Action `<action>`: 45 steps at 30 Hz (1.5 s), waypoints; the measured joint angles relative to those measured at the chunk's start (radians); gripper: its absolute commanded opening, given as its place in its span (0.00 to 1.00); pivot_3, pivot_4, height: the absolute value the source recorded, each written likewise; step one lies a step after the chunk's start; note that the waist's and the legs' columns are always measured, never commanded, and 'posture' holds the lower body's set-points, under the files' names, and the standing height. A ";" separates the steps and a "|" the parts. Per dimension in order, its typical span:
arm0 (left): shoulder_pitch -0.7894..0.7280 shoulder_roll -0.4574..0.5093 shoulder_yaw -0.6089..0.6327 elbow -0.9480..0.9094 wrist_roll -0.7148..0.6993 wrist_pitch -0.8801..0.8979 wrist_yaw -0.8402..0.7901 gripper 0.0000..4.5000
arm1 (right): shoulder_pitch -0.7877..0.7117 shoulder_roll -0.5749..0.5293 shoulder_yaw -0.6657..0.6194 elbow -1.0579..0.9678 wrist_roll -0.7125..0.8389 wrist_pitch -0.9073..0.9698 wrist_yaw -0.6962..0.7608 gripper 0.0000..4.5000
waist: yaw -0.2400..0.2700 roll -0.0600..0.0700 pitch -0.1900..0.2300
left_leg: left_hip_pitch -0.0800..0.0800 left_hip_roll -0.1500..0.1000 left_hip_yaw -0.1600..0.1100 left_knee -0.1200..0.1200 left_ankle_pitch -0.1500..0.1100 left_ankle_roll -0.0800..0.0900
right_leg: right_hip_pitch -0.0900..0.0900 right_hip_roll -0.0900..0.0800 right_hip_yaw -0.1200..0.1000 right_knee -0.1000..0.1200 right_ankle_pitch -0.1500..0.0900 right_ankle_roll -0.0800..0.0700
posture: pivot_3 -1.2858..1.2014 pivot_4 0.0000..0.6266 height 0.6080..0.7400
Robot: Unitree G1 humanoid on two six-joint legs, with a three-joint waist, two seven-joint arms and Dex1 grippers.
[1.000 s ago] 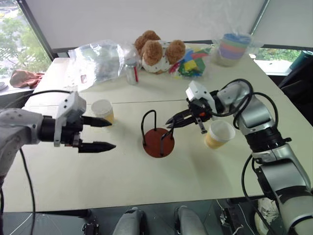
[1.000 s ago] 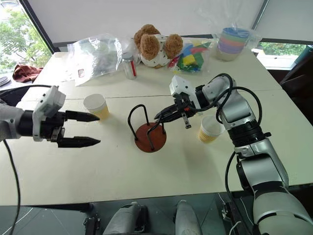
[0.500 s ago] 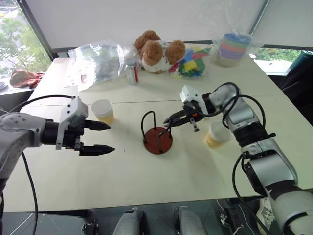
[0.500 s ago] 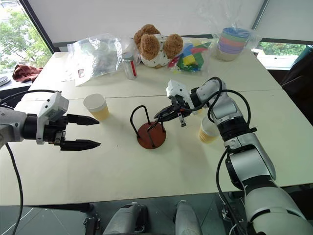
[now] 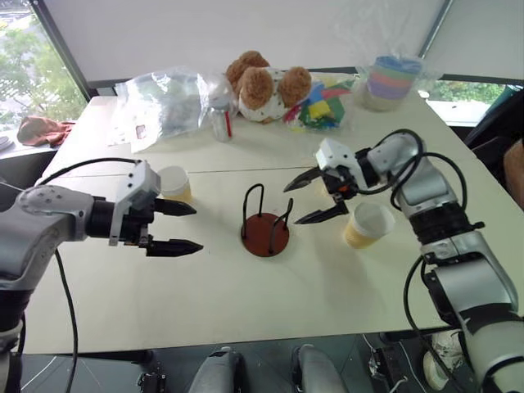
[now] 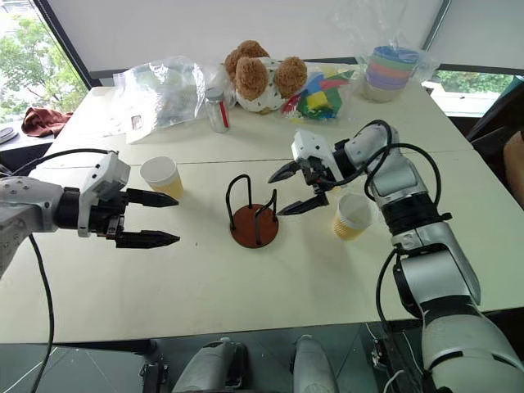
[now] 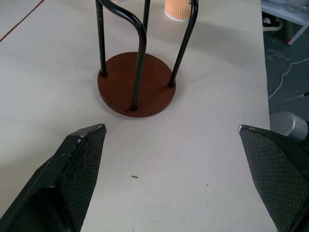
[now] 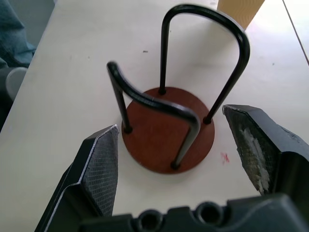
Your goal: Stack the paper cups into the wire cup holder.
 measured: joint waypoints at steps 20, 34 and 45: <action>-0.098 -0.044 -0.075 0.052 0.055 -0.066 -0.032 1.00 | 0.448 -0.498 -0.244 -0.676 0.201 0.710 -0.166 0.83 | 0.002 0.001 0.000 | 0.001 0.001 0.000 0.001 -0.003 0.005 | 0.001 -0.003 0.001 0.000 0.000 0.000 | 0.52 0.24 1.00; -0.110 -0.066 -0.075 0.156 0.110 -0.117 -0.045 1.00 | 0.486 -0.492 -0.189 -0.562 0.134 0.534 -0.261 0.28 | 0.004 0.001 0.001 | 0.000 0.001 0.001 0.001 -0.003 0.006 | 0.001 0.000 0.000 0.000 0.000 0.000 | 0.52 0.24 1.00; -0.103 -0.065 -0.073 0.157 0.122 -0.123 -0.037 1.00 | 0.456 -0.489 -0.150 -0.532 0.095 0.453 -0.243 0.02 | 0.003 0.001 0.001 | 0.000 0.001 0.001 0.002 -0.003 0.006 | 0.001 0.000 0.000 0.000 0.000 0.000 | 0.52 0.24 1.00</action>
